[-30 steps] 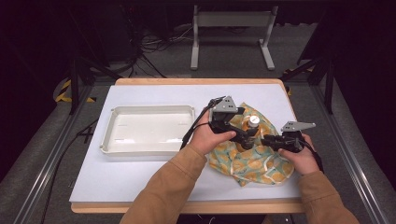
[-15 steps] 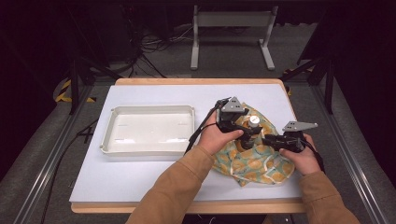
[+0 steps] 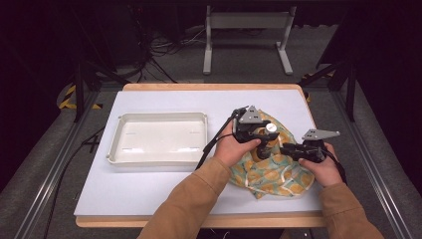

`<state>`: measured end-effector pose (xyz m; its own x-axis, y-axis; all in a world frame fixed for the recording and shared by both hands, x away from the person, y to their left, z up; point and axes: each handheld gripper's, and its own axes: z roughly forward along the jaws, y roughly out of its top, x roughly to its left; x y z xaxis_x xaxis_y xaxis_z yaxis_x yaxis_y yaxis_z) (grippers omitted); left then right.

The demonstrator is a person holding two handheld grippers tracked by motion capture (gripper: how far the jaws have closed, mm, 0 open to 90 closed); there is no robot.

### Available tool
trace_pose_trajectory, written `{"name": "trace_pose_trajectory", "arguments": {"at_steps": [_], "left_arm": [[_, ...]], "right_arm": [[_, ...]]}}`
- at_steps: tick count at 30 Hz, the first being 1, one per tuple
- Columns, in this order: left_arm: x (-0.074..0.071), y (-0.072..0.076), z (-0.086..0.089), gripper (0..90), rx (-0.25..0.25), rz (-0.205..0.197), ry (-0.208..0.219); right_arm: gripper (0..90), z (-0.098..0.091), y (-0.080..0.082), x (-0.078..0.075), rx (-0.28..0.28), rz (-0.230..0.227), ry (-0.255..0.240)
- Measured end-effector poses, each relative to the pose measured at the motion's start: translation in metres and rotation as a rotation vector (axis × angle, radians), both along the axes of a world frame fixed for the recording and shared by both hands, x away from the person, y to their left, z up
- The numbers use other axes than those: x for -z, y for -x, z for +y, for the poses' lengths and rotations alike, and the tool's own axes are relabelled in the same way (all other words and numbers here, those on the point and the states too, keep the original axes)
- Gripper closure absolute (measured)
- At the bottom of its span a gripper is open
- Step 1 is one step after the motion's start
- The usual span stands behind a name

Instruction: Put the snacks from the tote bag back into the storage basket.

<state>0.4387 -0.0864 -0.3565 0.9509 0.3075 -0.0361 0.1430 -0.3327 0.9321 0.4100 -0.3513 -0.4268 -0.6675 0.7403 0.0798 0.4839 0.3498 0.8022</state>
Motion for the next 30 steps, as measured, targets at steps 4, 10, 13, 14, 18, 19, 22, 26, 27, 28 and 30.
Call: {"name": "trace_pose_trajectory", "arguments": {"at_steps": [4, 10, 13, 14, 18, 19, 22, 26, 27, 28, 30], "left_arm": [[-0.002, 0.002, -0.001, 57.9, 0.003, -0.017, -0.005], [-0.006, 0.003, 0.000, 58.1, -0.003, -0.020, -0.031], [-0.012, 0.006, 0.001, 58.1, -0.010, -0.029, -0.018], [-0.014, 0.006, 0.002, 58.2, -0.009, -0.038, -0.017], [-0.027, 0.011, 0.003, 58.1, -0.005, -0.058, -0.003], [-0.027, 0.011, 0.003, 58.1, -0.005, -0.058, -0.003], [-0.037, 0.014, 0.004, 58.2, 0.001, -0.060, 0.002], [-0.047, 0.016, 0.006, 58.1, 0.014, -0.057, 0.008], [-0.049, 0.017, 0.007, 58.1, 0.020, -0.051, 0.010], [-0.051, 0.017, 0.008, 58.2, 0.025, -0.045, 0.020], [-0.055, 0.018, 0.009, 58.1, 0.038, -0.039, 0.033]], "right_arm": [[71.5, 0.000, 0.000, 0.000, 0.002, 0.000, -0.003], [71.2, -0.001, 0.001, -0.001, 0.003, -0.002, -0.007], [70.8, -0.001, 0.001, -0.002, 0.004, -0.011, -0.011], [70.7, -0.001, 0.001, -0.003, 0.007, -0.013, -0.016], [69.8, -0.003, 0.002, -0.007, 0.010, -0.033, -0.033], [69.8, -0.003, 0.002, -0.007, 0.010, -0.033, -0.033], [67.5, -0.004, 0.004, -0.010, 0.008, -0.052, -0.043], [64.8, -0.003, 0.007, -0.015, -0.013, -0.093, -0.034], [64.6, -0.003, 0.008, -0.017, -0.015, -0.101, -0.039], [64.2, -0.003, 0.009, -0.018, -0.015, -0.108, -0.042], [63.0, -0.004, 0.010, -0.022, -0.019, -0.126, -0.046]]}}
